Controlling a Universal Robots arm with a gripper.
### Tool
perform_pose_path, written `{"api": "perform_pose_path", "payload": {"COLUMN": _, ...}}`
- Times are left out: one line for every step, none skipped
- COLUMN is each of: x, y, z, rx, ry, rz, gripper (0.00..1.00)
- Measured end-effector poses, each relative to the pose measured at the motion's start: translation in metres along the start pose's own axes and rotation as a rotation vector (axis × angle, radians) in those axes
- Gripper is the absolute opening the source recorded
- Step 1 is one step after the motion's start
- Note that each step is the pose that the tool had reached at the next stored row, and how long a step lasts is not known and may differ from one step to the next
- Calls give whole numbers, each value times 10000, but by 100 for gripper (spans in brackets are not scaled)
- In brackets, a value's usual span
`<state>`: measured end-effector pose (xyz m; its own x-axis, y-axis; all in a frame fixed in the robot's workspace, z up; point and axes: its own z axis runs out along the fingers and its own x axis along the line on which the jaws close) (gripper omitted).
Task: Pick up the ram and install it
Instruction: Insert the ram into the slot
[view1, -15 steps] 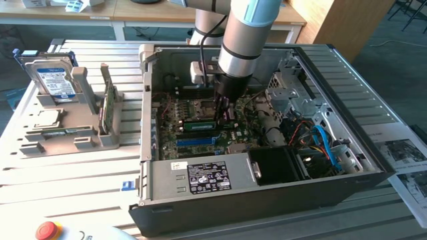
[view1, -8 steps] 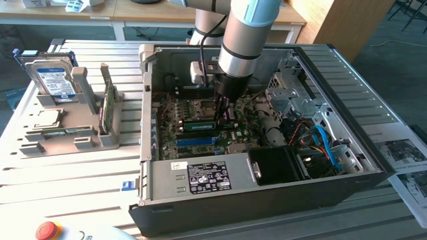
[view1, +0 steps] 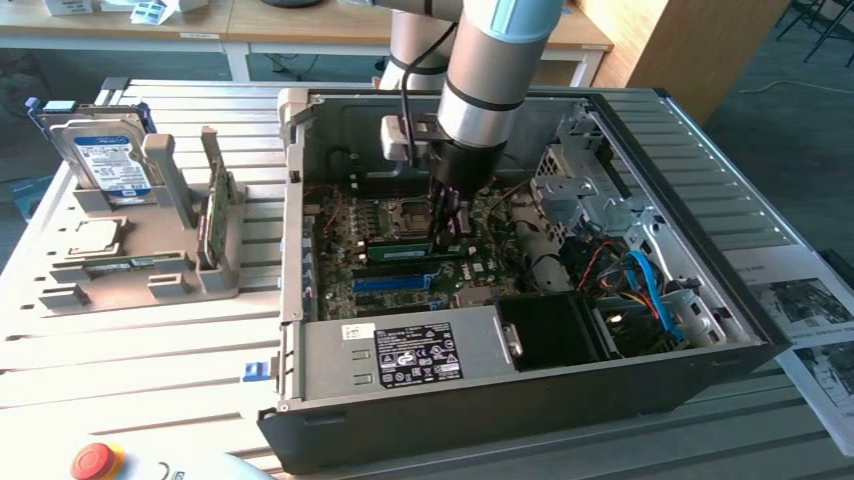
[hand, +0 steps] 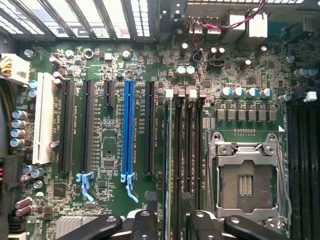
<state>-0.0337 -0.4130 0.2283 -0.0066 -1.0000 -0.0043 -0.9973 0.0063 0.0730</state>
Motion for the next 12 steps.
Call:
{"api": "perform_pose_path", "payload": {"x": 0, "y": 1, "z": -19, "rx": 0, "ry": 0, "rz": 0, "gripper": 31}}
{"api": "perform_pose_path", "payload": {"x": 0, "y": 3, "z": -38, "rx": 0, "ry": 0, "rz": 0, "gripper": 31}}
{"api": "perform_pose_path", "payload": {"x": 0, "y": 4, "z": -60, "rx": 0, "ry": 0, "rz": -1, "gripper": 31}}
{"api": "perform_pose_path", "payload": {"x": 0, "y": 6, "z": -82, "rx": 0, "ry": 1, "rz": 0, "gripper": 31}}
{"api": "perform_pose_path", "payload": {"x": 0, "y": 8, "z": -105, "rx": -1, "ry": 1, "rz": 0, "gripper": 31}}
{"api": "perform_pose_path", "payload": {"x": -1, "y": 9, "z": -128, "rx": 0, "ry": 0, "rz": -1, "gripper": 31}}
{"api": "perform_pose_path", "payload": {"x": -1, "y": 11, "z": -153, "rx": 0, "ry": 0, "rz": -1, "gripper": 31}}
{"api": "perform_pose_path", "payload": {"x": -1, "y": 13, "z": -179, "rx": 0, "ry": 0, "rz": -1, "gripper": 31}}
{"api": "perform_pose_path", "payload": {"x": -1, "y": 15, "z": -207, "rx": 0, "ry": 0, "rz": -1, "gripper": 31}}
{"api": "perform_pose_path", "payload": {"x": -1, "y": 17, "z": -232, "rx": 0, "ry": 0, "rz": 0, "gripper": 31}}
{"api": "perform_pose_path", "payload": {"x": -1, "y": 19, "z": -258, "rx": 0, "ry": 1, "rz": -1, "gripper": 31}}
{"api": "perform_pose_path", "payload": {"x": -1, "y": 21, "z": -283, "rx": -1, "ry": 1, "rz": -1, "gripper": 31}}
